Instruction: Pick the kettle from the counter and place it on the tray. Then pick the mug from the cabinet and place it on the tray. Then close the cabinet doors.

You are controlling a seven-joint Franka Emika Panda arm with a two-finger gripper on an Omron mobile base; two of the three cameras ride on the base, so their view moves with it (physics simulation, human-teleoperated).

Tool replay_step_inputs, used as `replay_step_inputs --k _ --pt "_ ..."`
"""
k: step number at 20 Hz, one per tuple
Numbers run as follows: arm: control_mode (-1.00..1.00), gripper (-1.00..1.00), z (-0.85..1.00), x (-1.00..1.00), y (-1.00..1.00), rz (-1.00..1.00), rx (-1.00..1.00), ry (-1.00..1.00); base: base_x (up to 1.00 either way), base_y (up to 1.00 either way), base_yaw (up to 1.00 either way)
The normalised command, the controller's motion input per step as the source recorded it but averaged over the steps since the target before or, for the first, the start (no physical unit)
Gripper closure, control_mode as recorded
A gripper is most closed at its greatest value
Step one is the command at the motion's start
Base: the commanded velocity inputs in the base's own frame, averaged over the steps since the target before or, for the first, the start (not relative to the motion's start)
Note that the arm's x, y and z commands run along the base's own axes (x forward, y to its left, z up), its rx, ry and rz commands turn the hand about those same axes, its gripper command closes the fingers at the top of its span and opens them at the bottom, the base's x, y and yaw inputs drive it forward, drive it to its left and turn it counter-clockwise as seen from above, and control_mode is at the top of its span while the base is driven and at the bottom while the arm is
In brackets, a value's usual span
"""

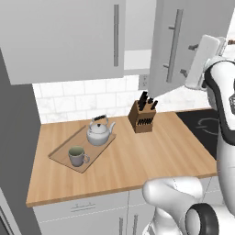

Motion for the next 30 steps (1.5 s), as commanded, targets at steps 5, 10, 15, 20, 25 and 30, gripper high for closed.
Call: replay_step_inputs --k 5,10,15,20,25,30 --pt "-1.00 -1.00 0.03 0.64 0.44 -0.33 0.00 0.00 0.00 0.00 0.00" --pt "-1.00 -1.00 0.01 0.91 0.06 -0.18 0.03 0.00 0.00 0.00 0.00" --pt "-1.00 -1.00 0.00 0.99 0.00 -0.12 0.04 0.00 0.00 0.00 0.00" --pt "-1.00 -1.00 0.00 0.82 0.00 -0.14 0.03 0.00 0.00 0.00 0.00" --pt "-1.00 -1.00 0.00 0.72 -0.02 -0.13 0.02 0.01 0.00 0.00 0.00" --pt "-1.00 -1.00 0.00 0.58 -0.14 -0.06 0.03 0.06 0.00 0.00 0.00"
